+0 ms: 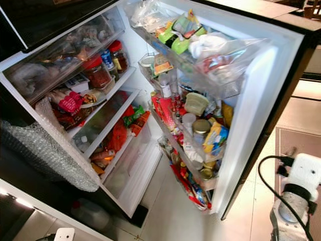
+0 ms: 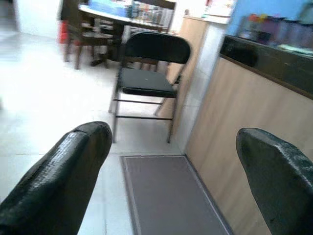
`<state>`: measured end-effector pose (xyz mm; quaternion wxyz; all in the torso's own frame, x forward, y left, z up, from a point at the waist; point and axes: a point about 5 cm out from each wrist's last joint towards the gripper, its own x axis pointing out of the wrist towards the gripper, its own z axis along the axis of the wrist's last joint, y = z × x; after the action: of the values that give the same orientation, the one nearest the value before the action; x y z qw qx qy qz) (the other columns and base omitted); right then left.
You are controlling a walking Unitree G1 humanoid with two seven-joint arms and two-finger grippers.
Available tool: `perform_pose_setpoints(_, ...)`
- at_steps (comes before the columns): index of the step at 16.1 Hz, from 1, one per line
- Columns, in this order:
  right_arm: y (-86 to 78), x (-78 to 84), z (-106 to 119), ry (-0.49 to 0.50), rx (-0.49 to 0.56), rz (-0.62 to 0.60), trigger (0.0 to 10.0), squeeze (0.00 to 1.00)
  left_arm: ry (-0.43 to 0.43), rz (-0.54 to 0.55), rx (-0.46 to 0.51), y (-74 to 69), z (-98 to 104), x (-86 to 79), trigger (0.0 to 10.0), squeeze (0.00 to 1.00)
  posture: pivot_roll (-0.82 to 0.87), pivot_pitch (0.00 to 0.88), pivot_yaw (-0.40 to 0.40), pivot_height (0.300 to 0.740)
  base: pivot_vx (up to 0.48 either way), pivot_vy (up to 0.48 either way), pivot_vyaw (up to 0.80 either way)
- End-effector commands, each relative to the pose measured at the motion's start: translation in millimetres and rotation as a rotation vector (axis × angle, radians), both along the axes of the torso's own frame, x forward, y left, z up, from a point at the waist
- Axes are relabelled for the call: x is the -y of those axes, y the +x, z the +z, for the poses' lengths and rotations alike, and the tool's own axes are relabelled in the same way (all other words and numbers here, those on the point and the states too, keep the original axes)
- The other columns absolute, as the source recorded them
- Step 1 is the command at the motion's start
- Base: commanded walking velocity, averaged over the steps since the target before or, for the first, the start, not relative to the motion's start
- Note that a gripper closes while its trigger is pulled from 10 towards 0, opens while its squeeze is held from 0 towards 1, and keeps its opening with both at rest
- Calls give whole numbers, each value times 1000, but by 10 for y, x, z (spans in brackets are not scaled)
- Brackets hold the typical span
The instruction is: Restocking fridge
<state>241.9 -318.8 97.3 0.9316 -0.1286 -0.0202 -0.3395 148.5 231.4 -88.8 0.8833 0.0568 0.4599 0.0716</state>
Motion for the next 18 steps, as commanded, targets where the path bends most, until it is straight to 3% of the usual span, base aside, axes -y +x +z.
perform_pose_setpoints(1,44,-111,18,-2,-4,87,10000,0,20,-3,-21,-43,2,-86,10000,0,-90,26,150,740,0,0,0)
perform_pose_setpoints(6,117,-576,116,19,-2,441,10000,0,18,-18,-18,-25,10,-88,10000,0,-88,34,151,740,0,0,0)
perform_pose_setpoints(9,64,-983,163,42,-56,774,10000,0,21,-37,-20,-17,13,-86,10000,0,-90,37,154,740,0,0,0)
perform_pose_setpoints(10,21,-1169,191,45,-94,938,10000,0,24,-36,-20,-15,14,-88,10000,0,-93,38,153,740,0,0,0)
perform_pose_setpoints(13,5,-1548,282,80,-135,1189,10000,0,23,-32,-18,-12,14,-83,10000,0,-89,38,147,740,0,0,0)
perform_pose_setpoints(16,-33,-1727,274,109,-178,1321,10000,0,18,-28,-15,-10,11,-69,10000,0,-77,38,135,740,0,0,0)
perform_pose_setpoints(18,-36,-1683,240,119,-202,1309,10000,0,16,-24,-14,-12,8,-59,10000,0,-76,38,128,740,0,0,0)
